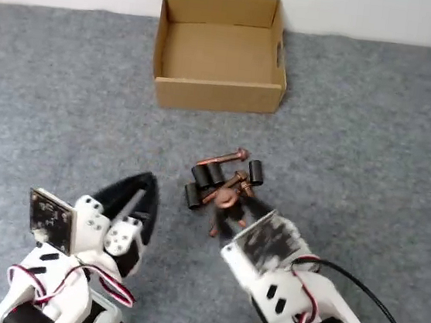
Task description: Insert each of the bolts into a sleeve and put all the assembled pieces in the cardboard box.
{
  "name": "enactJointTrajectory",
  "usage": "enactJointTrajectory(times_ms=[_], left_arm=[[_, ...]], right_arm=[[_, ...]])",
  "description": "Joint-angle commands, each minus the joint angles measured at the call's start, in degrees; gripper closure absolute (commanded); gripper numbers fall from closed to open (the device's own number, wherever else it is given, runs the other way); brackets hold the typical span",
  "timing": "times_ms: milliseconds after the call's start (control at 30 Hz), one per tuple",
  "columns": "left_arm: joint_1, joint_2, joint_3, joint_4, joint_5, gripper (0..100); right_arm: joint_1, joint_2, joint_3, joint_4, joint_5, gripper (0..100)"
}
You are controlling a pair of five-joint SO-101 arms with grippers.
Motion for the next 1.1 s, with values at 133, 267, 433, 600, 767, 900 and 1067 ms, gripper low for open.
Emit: enactJointTrajectory(times_ms=[133,267,433,600,767,900,1067], left_arm=[[-13.63,-0.18,12.35,0.09,-1.85,100],[-16.18,-0.18,21.85,0.26,-2.02,100],[-17.58,-0.18,27.82,-1.85,-4.57,100],[-17.85,-0.18,30.55,-3.78,-10.29,100],[-17.93,0.09,30.55,-3.16,-10.99,100],[-17.93,-0.09,30.55,-1.58,-10.99,100],[-17.93,0.00,30.55,-1.58,-10.99,100]], right_arm=[[15.52,3.65,-0.26,-1.36,-13.19,99.1],[19.03,16.66,-7.47,-1.36,-19.08,99.1],[20.26,37.58,-24.26,1.19,-24.44,99.1],[20.26,55.60,-40.62,1.36,-24.35,99.1],[20.44,71.96,-56.79,-1.54,-24.26,99.1],[20.35,85.23,-70.24,-5.41,-24.26,99.1],[20.35,102.73,-87.38,-9.71,-24.26,99.1]])
